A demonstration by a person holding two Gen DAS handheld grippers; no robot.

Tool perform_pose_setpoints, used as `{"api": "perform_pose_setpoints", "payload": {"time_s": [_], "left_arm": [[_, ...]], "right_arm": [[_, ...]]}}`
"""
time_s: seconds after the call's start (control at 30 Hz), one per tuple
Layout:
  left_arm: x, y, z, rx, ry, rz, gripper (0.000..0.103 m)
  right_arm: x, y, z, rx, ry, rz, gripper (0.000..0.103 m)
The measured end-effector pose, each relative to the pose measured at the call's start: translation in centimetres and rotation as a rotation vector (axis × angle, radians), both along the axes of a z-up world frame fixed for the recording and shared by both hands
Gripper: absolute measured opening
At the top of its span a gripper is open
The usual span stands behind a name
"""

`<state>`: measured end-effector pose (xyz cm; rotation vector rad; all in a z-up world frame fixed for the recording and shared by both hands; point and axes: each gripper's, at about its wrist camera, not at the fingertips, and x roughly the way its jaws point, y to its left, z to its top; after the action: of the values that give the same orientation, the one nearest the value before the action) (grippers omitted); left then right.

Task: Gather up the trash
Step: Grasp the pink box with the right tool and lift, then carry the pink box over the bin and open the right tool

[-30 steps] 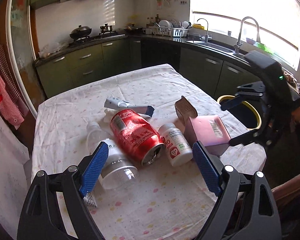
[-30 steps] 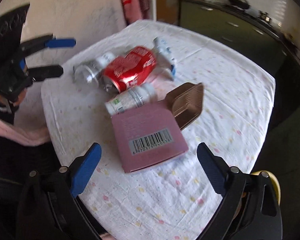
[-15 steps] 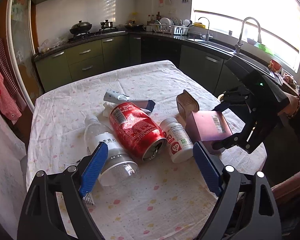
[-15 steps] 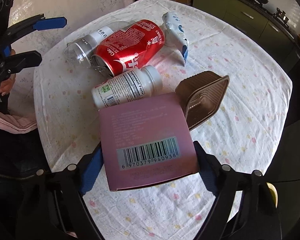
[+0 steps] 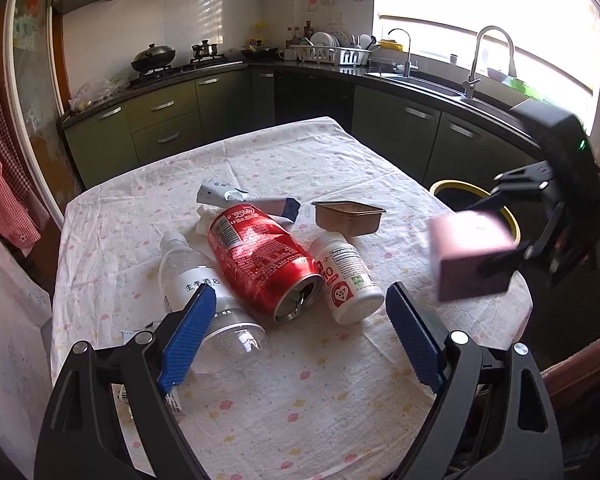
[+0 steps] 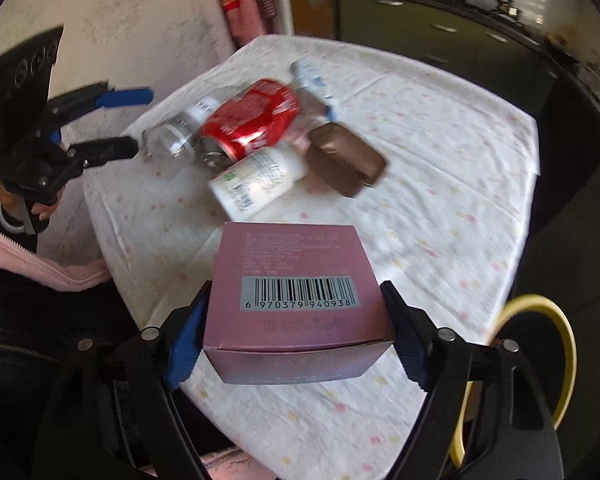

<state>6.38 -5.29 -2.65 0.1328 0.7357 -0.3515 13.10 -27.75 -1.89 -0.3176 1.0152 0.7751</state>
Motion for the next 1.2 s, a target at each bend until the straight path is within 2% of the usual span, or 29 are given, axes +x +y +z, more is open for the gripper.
{"api": "perform_pose_setpoints", "payload": {"time_s": [0.23, 0.37, 0.47, 0.67, 0.8, 1.03, 1.13, 1.2], "left_arm": [[-0.2, -1.2, -0.1, 0.015, -0.001, -0.029, 0.086], [-0.2, -1.9, -0.2, 0.027, 0.002, -0.043, 0.086], [-0.1, -2.4, -0.1, 0.036, 0.003, -0.053, 0.086], [0.2, -3.4, -0.4, 0.044, 0.022, -0.073, 0.086], [0.7, -4.1, -1.0, 0.051, 0.04, -0.09, 0.086], [1.9, -5.4, -1.8, 0.038, 0.091, -0.118, 0.086], [2.6, -5.9, -2.1, 0.003, 0.136, -0.126, 0.085], [3.4, -6.0, -2.5, -0.032, 0.185, -0.121, 0.082]], "right_arm": [[1.2, -9.8, 1.8, -0.002, -0.029, -0.336, 0.076], [2.9, -15.6, -0.1, -0.06, -0.008, -0.544, 0.076], [4.3, -18.8, -2.0, -0.076, 0.032, -0.636, 0.076], [6.2, -21.5, -5.1, -0.123, 0.06, -0.755, 0.077], [5.7, -21.6, -4.8, -0.067, 0.044, -0.759, 0.077], [4.5, -19.8, -3.4, -0.056, 0.01, -0.717, 0.077], [4.3, -19.3, -3.2, -0.049, 0.009, -0.702, 0.077], [4.4, -18.9, -3.3, -0.049, 0.011, -0.695, 0.077]]}}
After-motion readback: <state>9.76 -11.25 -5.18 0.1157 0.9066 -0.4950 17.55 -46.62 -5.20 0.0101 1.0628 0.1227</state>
